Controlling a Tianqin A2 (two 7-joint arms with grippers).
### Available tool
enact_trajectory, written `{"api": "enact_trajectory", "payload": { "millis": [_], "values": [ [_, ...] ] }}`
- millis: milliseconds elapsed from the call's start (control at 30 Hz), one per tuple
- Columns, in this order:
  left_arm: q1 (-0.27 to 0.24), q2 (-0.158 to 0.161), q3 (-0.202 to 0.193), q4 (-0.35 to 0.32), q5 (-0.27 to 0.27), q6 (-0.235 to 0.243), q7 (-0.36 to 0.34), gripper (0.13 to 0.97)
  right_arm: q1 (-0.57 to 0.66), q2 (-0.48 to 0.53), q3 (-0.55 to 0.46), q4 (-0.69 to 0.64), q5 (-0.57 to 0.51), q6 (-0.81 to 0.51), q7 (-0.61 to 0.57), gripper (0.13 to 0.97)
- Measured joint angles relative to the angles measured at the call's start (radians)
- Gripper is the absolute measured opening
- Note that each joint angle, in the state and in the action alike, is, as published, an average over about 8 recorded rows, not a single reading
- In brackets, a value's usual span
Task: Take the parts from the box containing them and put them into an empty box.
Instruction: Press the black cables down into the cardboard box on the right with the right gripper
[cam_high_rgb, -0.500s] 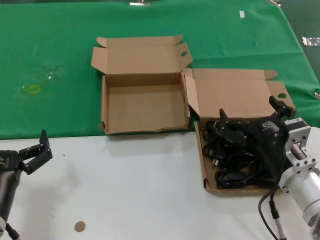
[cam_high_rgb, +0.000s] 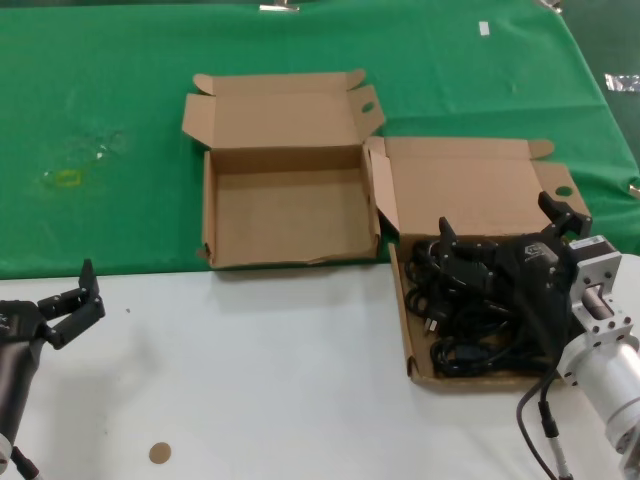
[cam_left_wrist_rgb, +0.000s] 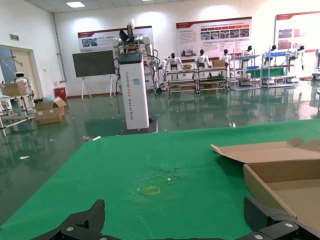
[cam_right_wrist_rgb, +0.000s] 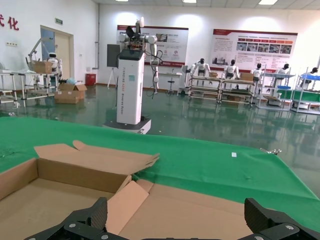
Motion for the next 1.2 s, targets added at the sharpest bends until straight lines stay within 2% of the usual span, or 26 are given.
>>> {"api": "enact_trajectory", "payload": {
  "millis": [1000,1200],
  "values": [
    [0.000,0.000,0.000,0.000,0.000,0.000,0.000,0.964,0.000,0.000,0.000,0.000,0.000,0.000,0.000,0.966],
    [0.000,0.000,0.000,0.000,0.000,0.000,0.000,0.921,0.001,0.002,-0.003,-0.001,0.000,0.002,0.001,0.966]
  ]
}}
